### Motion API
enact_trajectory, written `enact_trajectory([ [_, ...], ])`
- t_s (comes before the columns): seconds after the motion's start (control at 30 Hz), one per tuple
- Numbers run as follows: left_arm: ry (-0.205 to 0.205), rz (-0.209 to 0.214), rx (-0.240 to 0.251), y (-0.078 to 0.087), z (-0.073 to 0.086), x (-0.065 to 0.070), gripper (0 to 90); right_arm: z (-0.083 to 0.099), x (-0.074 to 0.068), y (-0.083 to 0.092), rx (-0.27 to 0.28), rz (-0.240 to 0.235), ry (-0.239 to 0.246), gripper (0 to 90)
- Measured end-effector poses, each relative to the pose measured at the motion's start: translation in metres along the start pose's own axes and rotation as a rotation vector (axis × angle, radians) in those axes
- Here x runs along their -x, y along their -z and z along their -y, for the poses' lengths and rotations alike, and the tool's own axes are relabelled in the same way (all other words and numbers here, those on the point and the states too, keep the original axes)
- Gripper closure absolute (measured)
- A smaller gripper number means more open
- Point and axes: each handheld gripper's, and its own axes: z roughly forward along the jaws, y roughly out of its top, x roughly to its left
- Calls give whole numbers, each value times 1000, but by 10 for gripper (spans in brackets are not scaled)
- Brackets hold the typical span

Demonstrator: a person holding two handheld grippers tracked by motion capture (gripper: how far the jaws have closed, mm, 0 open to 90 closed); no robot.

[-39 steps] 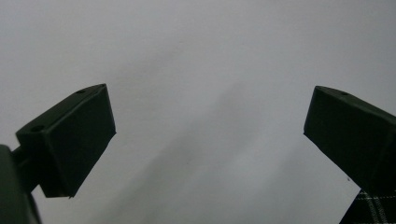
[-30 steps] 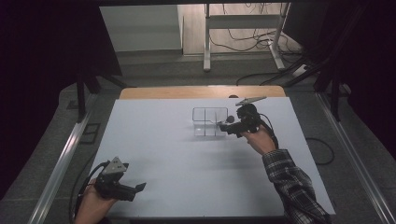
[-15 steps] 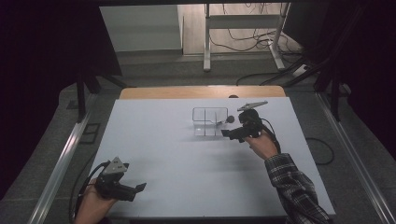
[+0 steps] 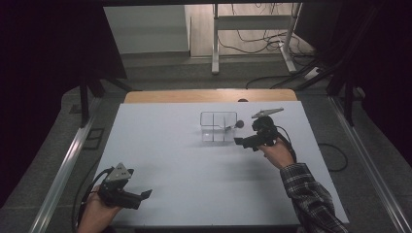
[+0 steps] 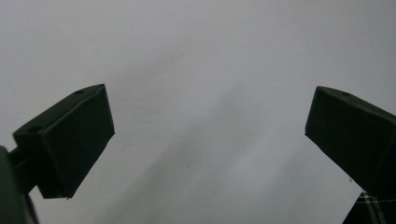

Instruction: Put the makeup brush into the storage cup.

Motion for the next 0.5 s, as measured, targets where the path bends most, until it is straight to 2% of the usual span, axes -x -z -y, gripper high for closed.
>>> enact_trajectory([
  [0.5, 7, 1, 11, 1, 0, -1, 14, 10, -3, 5, -17, -1, 14, 4],
])
